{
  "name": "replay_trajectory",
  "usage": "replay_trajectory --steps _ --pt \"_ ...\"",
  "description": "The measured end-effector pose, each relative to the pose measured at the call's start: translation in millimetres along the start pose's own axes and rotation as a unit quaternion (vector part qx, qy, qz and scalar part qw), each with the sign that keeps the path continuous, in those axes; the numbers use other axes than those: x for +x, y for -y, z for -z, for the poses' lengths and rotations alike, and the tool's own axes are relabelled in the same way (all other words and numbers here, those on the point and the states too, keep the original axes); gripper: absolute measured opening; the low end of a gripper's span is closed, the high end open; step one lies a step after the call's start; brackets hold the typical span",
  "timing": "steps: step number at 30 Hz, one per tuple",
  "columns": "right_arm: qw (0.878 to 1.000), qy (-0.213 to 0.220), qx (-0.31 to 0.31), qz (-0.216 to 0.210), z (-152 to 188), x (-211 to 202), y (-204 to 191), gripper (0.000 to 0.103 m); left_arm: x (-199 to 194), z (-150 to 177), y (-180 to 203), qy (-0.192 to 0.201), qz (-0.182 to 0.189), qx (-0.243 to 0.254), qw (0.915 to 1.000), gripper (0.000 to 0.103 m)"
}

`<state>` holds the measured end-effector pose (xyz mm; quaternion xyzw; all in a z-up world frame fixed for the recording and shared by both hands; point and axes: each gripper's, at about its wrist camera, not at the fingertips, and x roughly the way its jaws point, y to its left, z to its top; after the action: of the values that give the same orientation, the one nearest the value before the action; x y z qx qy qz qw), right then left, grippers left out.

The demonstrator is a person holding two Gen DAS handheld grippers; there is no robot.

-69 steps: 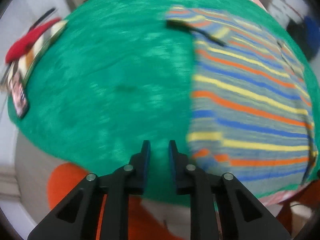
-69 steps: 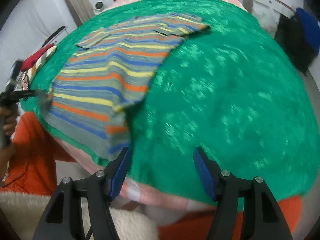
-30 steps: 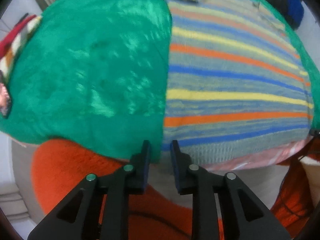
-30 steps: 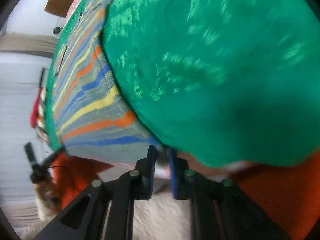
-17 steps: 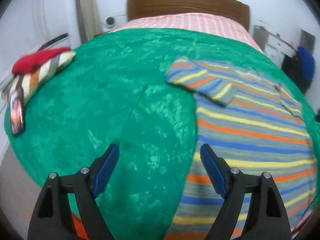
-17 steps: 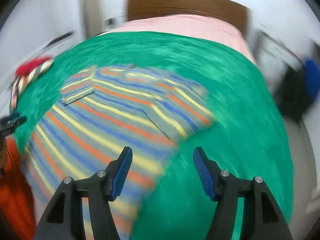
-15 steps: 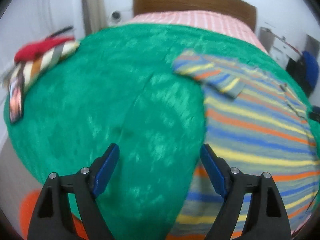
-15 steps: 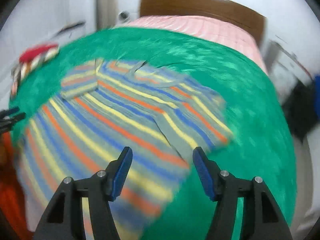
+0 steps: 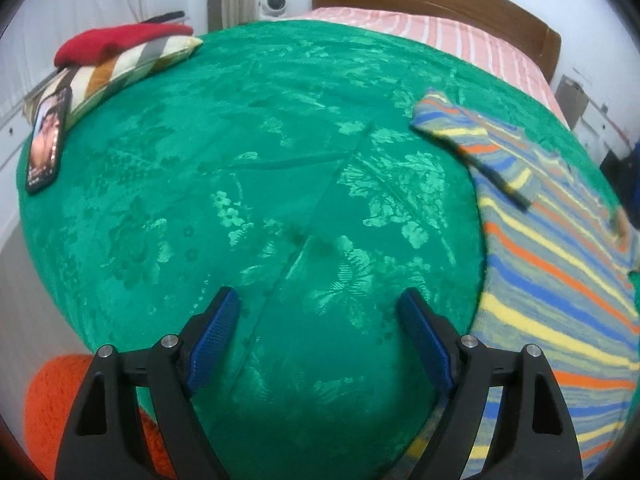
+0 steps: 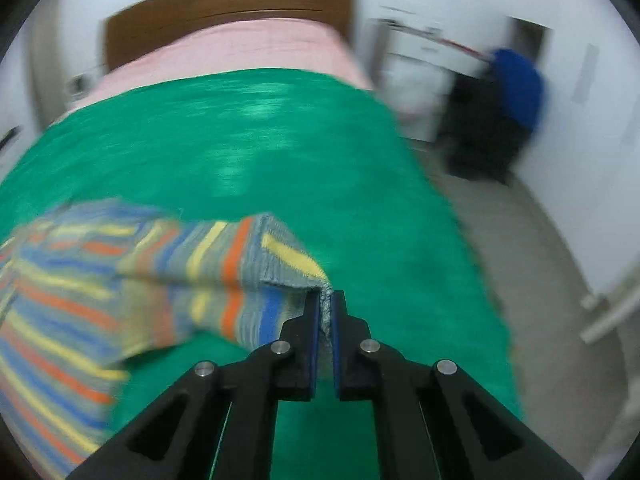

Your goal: Fold small clothes

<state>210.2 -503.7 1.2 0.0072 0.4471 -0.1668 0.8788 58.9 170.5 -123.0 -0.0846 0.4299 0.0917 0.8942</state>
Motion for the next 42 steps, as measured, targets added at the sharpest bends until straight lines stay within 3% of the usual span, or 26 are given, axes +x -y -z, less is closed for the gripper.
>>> replay_trajectory --steps 4,8,14,18,22,23,25,27,29,31,33,34,35,36,38,39,40,41,42 --pt "0.999 -0.031 0.034 0.015 13.7 17.6 50.1 0.005 2.0 -0.4 6.7 0.006 -0.014 0.012 0.9998 0.084" --pt "0.996 -0.071 0.033 0.042 36.4 44.1 54.1 0.004 -0.4 1.3 6.2 0.009 -0.022 0.020 0.9995 0.085" --pt "0.993 -0.083 0.064 0.046 44.2 63.6 59.5 0.004 0.3 2.7 6.9 0.011 -0.030 0.026 0.9991 0.087" --pt "0.992 -0.091 0.087 0.028 42.9 67.0 72.0 0.004 1.7 3.0 3.2 0.008 -0.034 0.017 0.9992 0.098" --pt "0.981 -0.105 0.156 0.037 52.0 63.2 106.9 0.006 4.4 3.3 -2.2 0.004 -0.034 0.003 0.9994 0.103" --pt "0.980 -0.087 0.177 0.028 52.3 50.7 115.4 0.013 4.9 4.0 -1.4 0.006 -0.036 0.004 0.9993 0.103" --pt "0.985 -0.048 0.164 0.005 46.1 26.9 109.6 0.015 4.9 5.7 1.5 0.011 -0.044 0.007 0.9989 0.103" --pt "0.989 -0.025 0.137 -0.059 39.9 11.9 91.0 0.022 5.2 7.6 3.6 0.016 -0.048 0.005 0.9987 0.103" --pt "0.986 -0.024 0.115 -0.121 35.9 7.4 66.4 0.044 6.1 8.8 3.4 0.019 -0.047 0.007 0.9987 0.103" --pt "0.984 -0.037 0.094 -0.143 38.6 15.8 43.7 0.047 5.9 9.0 2.1 0.016 -0.039 0.021 0.9989 0.103" --pt "0.986 -0.066 0.085 -0.126 47.3 31.8 34.9 0.047 4.7 6.8 -1.5 -0.005 -0.025 0.045 0.9987 0.103" --pt "0.987 -0.087 0.087 -0.099 56.0 42.8 35.1 0.041 3.0 5.4 -3.7 -0.016 -0.023 0.050 0.9984 0.103" --pt "0.990 -0.085 0.088 -0.076 61.4 43.0 37.8 0.032 -0.7 3.4 -6.7 -0.024 -0.026 0.050 0.9981 0.102" --pt "0.992 -0.076 0.087 -0.057 64.1 38.6 37.7 0.032 -8.3 0.1 -10.2 -0.024 -0.033 0.046 0.9981 0.101" --pt "0.996 -0.043 0.078 0.022 69.3 12.7 37.2 0.039 -29.5 -11.9 -9.2 0.009 -0.030 0.050 0.9983 0.101" --pt "0.997 -0.023 0.078 0.015 73.5 -1.5 36.8 0.040 -40.8 -22.9 -2.3 0.030 -0.009 0.064 0.9975 0.101" --pt "0.997 -0.010 0.079 -0.001 75.7 -10.7 37.3 0.048 -48.3 -34.8 8.5 0.042 0.016 0.085 0.9953 0.101" --pt "0.997 0.008 0.080 -0.022 83.1 -26.0 33.8 0.057 -53.7 -47.8 23.3 0.048 0.042 0.114 0.9914 0.101" --pt "0.996 0.019 0.076 -0.028 91.2 -37.9 28.8 0.059 -57.8 -64.6 48.9 0.052 0.073 0.162 0.9827 0.101"
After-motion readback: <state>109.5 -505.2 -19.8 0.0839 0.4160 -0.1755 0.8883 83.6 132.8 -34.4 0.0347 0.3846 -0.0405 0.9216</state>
